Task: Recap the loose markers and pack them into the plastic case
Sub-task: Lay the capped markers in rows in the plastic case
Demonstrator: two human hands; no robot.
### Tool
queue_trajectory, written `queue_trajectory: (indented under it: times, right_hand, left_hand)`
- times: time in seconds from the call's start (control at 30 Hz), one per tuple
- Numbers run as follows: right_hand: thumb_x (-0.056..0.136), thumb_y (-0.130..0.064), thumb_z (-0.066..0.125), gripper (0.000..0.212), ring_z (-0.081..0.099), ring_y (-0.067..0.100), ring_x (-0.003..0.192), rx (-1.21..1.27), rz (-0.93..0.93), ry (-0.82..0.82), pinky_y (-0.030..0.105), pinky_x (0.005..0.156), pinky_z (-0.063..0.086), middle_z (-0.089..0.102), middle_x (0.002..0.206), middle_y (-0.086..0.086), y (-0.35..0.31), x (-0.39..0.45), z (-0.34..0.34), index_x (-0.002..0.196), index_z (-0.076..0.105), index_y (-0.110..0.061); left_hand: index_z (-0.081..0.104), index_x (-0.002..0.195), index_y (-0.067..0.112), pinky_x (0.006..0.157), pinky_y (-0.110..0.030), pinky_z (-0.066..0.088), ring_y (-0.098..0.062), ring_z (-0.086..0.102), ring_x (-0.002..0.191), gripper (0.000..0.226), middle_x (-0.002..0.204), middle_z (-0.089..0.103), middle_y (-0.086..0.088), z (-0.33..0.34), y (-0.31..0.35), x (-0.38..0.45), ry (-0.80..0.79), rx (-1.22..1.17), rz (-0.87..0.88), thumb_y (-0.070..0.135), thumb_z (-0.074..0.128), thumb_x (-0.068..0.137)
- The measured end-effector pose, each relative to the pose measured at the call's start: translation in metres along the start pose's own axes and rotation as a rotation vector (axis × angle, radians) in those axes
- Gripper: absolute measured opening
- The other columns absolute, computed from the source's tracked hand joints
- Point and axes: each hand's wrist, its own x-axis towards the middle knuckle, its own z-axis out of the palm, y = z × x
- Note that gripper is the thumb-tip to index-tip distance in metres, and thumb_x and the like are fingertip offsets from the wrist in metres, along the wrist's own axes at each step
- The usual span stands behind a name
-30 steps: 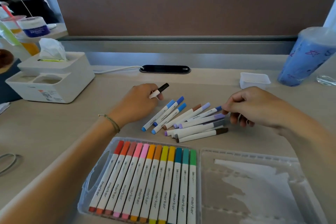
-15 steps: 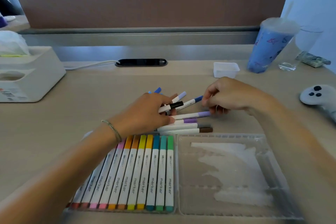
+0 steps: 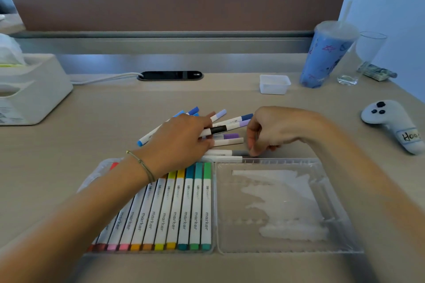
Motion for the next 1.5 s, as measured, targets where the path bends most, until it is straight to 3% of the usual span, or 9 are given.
queue_trajectory:
  times: [0.2,0.33,0.43,0.57,0.73,1.0,1.17,1.3,1.5]
  right_hand:
    - [0.081,-0.022,0.082,0.012,0.065,0.017,0.068,-0.023,-0.052,0.03,0.031,0.066,0.055,0.073,0.076,0.004,-0.005,0.002,0.004,0.074,0.073,-0.018]
    - [0.078,-0.031,0.087,0.02,0.066,0.015,0.067,-0.014,-0.065,-0.019,0.028,0.068,0.057,0.075,0.077,0.004,-0.003,-0.004,0.001,0.078,0.074,-0.015]
    - [0.078,-0.033,0.087,0.021,0.066,0.014,0.066,-0.039,-0.086,0.006,0.029,0.069,0.058,0.073,0.073,-0.001,-0.004,-0.004,0.004,0.079,0.074,-0.016]
    - [0.082,-0.026,0.084,0.014,0.066,0.013,0.065,-0.008,-0.121,0.0,0.033,0.074,0.059,0.073,0.073,-0.002,-0.001,-0.003,0.006,0.082,0.076,-0.015]
    - [0.083,-0.023,0.082,0.008,0.067,0.012,0.067,-0.014,-0.138,-0.022,0.034,0.076,0.061,0.074,0.074,-0.003,-0.002,-0.002,0.004,0.082,0.078,-0.017]
    - [0.079,-0.021,0.081,0.008,0.064,0.014,0.07,-0.151,-0.134,0.032,0.031,0.068,0.054,0.072,0.076,-0.002,-0.005,-0.001,0.007,0.075,0.074,-0.02]
    - [0.081,-0.021,0.078,0.008,0.061,0.015,0.075,-0.19,-0.134,0.059,0.03,0.066,0.047,0.068,0.077,-0.004,-0.005,-0.003,0.007,0.075,0.072,-0.02]
    - [0.085,-0.014,0.072,0.007,0.072,0.02,0.077,-0.082,-0.165,0.079,0.036,0.074,0.061,0.075,0.079,-0.001,0.002,-0.011,-0.009,0.081,0.073,-0.018]
    - [0.076,-0.026,0.083,0.01,0.065,0.013,0.077,-0.221,-0.131,0.094,0.032,0.073,0.054,0.069,0.076,-0.008,-0.008,-0.012,0.004,0.077,0.074,-0.023]
  left_hand:
    - [0.068,0.102,0.026,0.061,-0.027,0.052,-0.007,0.059,0.064,0.021,0.075,0.067,0.006,-0.01,0.002,0.004,-0.02,-0.423,-0.122,0.036,0.051,0.102]
    - [0.073,0.102,0.018,0.05,-0.02,0.045,-0.011,0.054,0.055,0.031,0.068,0.063,-0.002,-0.02,0.005,0.0,-0.097,-0.863,-0.275,0.024,0.042,0.106]
    - [0.071,0.107,0.013,0.06,-0.028,0.056,-0.019,0.063,0.064,0.031,0.074,0.068,-0.008,-0.021,0.008,-0.005,-0.127,-1.016,-0.317,0.022,0.042,0.107]
    - [0.07,0.111,0.012,0.073,-0.027,0.062,-0.02,0.073,0.075,0.024,0.083,0.077,-0.008,-0.018,0.009,-0.009,-0.123,-0.999,-0.323,0.022,0.048,0.105]
    - [0.067,0.111,0.009,0.064,-0.022,0.059,-0.017,0.075,0.073,0.022,0.083,0.078,-0.008,-0.018,0.009,-0.01,-0.121,-1.034,-0.349,0.025,0.055,0.101]
    - [0.067,0.113,0.016,0.068,-0.027,0.061,-0.02,0.076,0.079,0.018,0.095,0.075,-0.007,-0.022,0.007,-0.01,-0.121,-0.995,-0.343,0.023,0.059,0.099]
    - [0.052,0.138,0.024,0.081,-0.04,0.063,-0.025,0.076,0.084,0.042,0.105,0.073,-0.012,-0.024,0.007,-0.01,-0.104,-1.022,-0.376,0.013,0.059,0.098]
    - [0.05,0.14,0.025,0.084,-0.043,0.061,-0.027,0.076,0.088,0.043,0.101,0.075,-0.015,-0.029,0.008,-0.011,-0.09,-1.059,-0.352,0.008,0.055,0.1]
    - [0.052,0.137,0.021,0.077,-0.037,0.063,-0.026,0.075,0.081,0.043,0.104,0.074,-0.015,-0.032,0.006,-0.013,-0.089,-1.058,-0.345,0.003,0.055,0.099]
